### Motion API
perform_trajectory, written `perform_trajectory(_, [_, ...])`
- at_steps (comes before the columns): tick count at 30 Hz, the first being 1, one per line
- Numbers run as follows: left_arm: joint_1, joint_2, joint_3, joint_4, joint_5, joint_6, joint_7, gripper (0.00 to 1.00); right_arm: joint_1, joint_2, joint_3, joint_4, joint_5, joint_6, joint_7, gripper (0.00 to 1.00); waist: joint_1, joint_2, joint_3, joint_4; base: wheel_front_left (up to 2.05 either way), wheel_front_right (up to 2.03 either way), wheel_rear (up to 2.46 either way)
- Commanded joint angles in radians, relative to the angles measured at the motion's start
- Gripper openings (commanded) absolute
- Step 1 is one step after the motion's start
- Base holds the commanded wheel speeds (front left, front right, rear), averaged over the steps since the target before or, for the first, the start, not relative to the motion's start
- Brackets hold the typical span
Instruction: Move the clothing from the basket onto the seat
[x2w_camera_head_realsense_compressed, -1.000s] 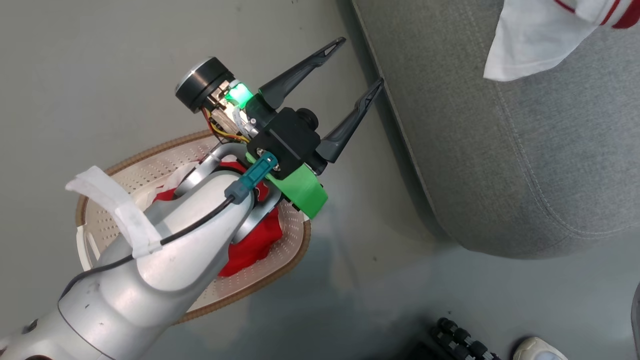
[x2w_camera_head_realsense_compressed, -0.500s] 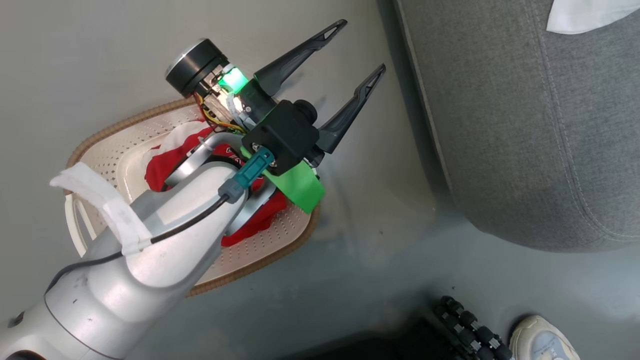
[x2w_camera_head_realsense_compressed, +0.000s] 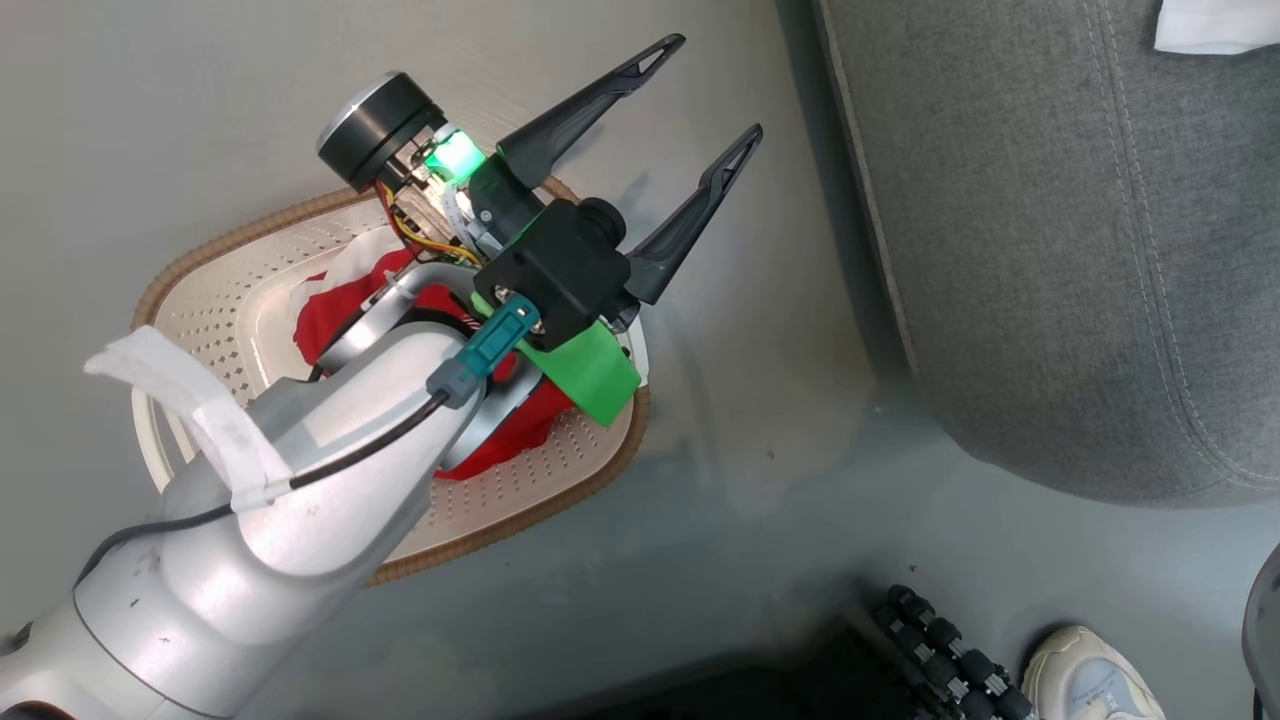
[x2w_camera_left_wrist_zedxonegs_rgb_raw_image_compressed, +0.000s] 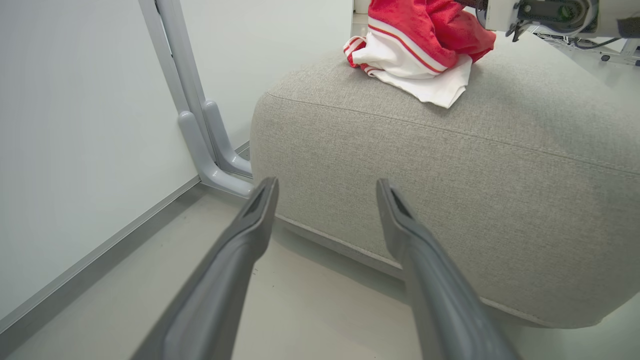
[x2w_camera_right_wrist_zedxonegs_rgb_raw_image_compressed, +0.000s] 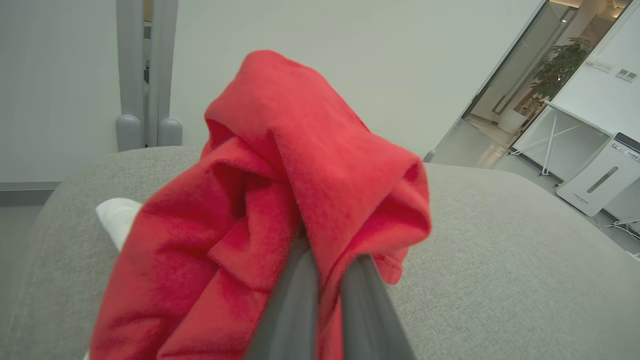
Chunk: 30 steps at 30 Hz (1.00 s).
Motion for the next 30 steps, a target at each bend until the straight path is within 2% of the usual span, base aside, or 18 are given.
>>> perform_trajectory(1, [-0.015, 0.008, -0.001, -0.002, 0.002, 0.004, 0.000, 1.00, 0.009, 0.000, -0.010, 0.022, -0.005, -0.001, -0.003, 0.00, -0.0001, 0.0080, 0.000, 0.001, 0.00, 0.00, 0.00])
perform_trajectory(3, [-0.014, 0.010, -0.002, -0.002, -0.001, 0.005, -0.001, 1.00, 0.003, 0.001, -0.017, 0.041, -0.009, -0.001, -0.003, 0.00, -0.0001, 0.0080, -0.002, 0.002, 0.00, 0.00, 0.00])
perform_trajectory(4, [-0.012, 0.010, -0.003, 0.000, -0.002, 0.006, -0.002, 1.00, -0.001, 0.001, -0.019, 0.047, -0.008, -0.001, -0.003, 0.34, -0.0001, 0.0080, -0.006, 0.003, 0.00, 0.00, 0.00])
perform_trajectory(5, [-0.010, 0.010, -0.002, 0.001, -0.004, 0.008, -0.004, 1.00, -0.005, 0.001, -0.019, 0.047, -0.005, -0.001, -0.003, 1.00, -0.0001, 0.0080, -0.010, 0.004, 0.00, 0.00, 0.00])
perform_trajectory(12, [0.034, 0.005, 0.004, 0.027, -0.026, 0.025, -0.035, 1.00, 0.071, 0.012, 0.020, 0.003, 0.039, -0.001, -0.003, 1.00, -0.0001, 0.0080, -0.083, -0.004, 0.00, 0.00, 0.00])
perform_trajectory(20, [0.113, -0.012, 0.027, 0.076, -0.073, 0.054, -0.079, 1.00, 0.242, 0.015, 0.092, -0.068, 0.091, -0.001, -0.003, 1.00, -0.0001, 0.0080, -0.217, -0.006, 0.00, 0.00, 0.00])
perform_trajectory(30, [0.245, -0.040, 0.077, 0.125, -0.126, 0.086, -0.106, 1.00, 0.450, 0.017, 0.241, -0.200, 0.157, -0.001, -0.003, 1.00, -0.0001, 0.0080, -0.406, 0.057, 0.00, 0.00, 0.00])
